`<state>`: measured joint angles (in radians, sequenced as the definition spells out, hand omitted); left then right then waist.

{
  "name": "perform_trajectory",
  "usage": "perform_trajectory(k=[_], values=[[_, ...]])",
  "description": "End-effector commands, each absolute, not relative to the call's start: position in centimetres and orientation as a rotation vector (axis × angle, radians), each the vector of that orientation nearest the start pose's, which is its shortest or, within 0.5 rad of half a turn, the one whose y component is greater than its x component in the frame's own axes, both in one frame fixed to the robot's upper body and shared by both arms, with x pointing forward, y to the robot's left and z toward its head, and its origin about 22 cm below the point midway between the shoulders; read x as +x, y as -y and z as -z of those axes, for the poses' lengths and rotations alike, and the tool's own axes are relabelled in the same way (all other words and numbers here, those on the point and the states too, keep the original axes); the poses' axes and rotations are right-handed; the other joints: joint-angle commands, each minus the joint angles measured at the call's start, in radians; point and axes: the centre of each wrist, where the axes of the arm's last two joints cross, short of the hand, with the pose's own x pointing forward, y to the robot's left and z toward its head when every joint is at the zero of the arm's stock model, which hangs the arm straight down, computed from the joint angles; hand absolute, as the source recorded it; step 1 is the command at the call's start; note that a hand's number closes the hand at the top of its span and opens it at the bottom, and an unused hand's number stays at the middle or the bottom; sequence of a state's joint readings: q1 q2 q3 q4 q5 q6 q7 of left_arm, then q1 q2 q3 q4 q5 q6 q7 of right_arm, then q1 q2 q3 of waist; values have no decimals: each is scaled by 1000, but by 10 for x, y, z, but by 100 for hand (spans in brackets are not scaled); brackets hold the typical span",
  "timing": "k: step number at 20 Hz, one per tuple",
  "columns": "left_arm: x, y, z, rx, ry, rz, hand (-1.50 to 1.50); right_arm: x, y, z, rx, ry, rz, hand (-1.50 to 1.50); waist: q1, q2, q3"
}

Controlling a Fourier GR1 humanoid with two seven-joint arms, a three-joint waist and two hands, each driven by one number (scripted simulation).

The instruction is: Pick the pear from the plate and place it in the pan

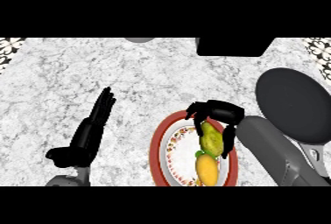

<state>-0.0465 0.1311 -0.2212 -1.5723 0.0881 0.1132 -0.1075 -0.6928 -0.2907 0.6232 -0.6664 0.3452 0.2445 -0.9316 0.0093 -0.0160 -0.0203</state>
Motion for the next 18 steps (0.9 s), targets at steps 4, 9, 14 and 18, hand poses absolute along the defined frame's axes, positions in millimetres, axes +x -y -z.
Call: perform_trajectory(k=[4,9,14,18], values=[[239,-216,-10,-75,1693,139,0,367,204,35,406,1915,-1207,150,11,20,21],[240,-209,-3,-46,1666,115,0,374,227,29,-207,1686,-983,150,-29,-5,13],[242,-218,-3,14,1656,82,0,388,293,1,-796,1453,-813,150,-93,-40,0],[241,-218,0,7,1650,80,0,407,249,-22,-985,1480,-593,150,-89,-37,6]])
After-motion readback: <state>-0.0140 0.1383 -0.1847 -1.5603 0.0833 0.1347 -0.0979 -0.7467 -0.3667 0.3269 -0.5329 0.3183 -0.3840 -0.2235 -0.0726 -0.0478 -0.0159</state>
